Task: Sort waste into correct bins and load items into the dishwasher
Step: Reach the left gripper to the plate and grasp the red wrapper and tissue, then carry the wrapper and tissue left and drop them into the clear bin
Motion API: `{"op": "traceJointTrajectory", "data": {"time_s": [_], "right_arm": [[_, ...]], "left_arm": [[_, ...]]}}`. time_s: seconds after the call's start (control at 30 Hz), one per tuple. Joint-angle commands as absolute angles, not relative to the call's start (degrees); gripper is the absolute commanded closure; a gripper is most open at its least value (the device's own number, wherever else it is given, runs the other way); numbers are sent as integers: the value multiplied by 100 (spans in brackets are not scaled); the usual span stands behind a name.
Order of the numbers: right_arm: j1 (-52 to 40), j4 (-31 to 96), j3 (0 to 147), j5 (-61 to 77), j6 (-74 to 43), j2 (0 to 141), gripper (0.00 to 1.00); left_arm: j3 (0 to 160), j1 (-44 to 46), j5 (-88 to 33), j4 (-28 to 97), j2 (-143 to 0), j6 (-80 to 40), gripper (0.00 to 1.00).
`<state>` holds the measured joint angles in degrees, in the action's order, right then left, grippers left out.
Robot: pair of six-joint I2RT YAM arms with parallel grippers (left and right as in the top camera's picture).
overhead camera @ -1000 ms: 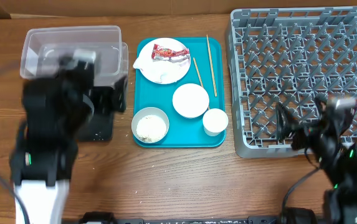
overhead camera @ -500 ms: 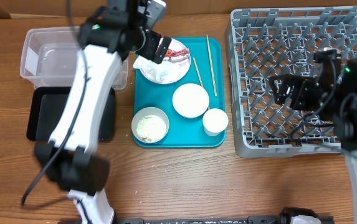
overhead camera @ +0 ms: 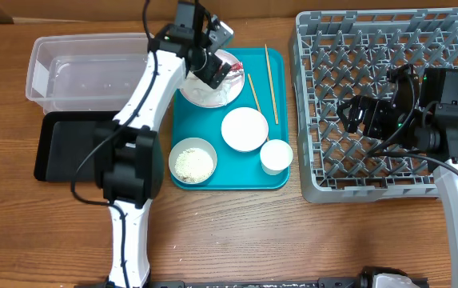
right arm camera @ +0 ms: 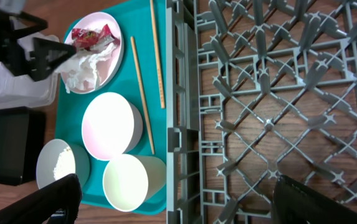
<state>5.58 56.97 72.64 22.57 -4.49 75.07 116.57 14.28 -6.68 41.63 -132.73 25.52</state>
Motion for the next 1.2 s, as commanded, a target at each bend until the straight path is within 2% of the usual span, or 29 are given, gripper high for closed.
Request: {"op": "traceJointTrajectory", "data": {"time_s": [0.0, 0.37, 0.4, 0.43, 0.47, 0.53, 0.57, 0.9, 1.17], "right_arm": [[569, 5695, 7384, 2322, -469, 7483, 0], [569, 5695, 7384, 2322, -471, 7483, 0], [569, 5695, 7384, 2320, -471, 7483, 0], [569, 5695, 7384, 2322, -471, 7483, 0], [569, 5693, 7384, 2322, -471, 7483, 0], [569, 5695, 7384, 2322, -471, 7483, 0], [569, 5695, 7384, 2322, -471, 7483, 0], [569, 5699, 7384, 2322, -471, 7483, 0], [569, 5697, 7384, 2322, -471, 7483, 0]], "left_arm": [[11775, 1494, -753, 4130, -13670, 2635, 0], [11775, 1542, -729, 4128, -14097, 2552, 0], [11775, 1540, -731, 4132, -14123, 2517, 7], [11775, 1540, -731, 4147, -14127, 2460, 18], [11769, 1540, -733, 4158, -14134, 2429, 35], [11769, 1542, -729, 4198, -14132, 2386, 82], [11771, 1542, -727, 4198, -14132, 2298, 96], [12510, 1446, -711, 4644, -13493, 862, 96], [13572, 1168, -659, 5662, -12643, 725, 96]]}}
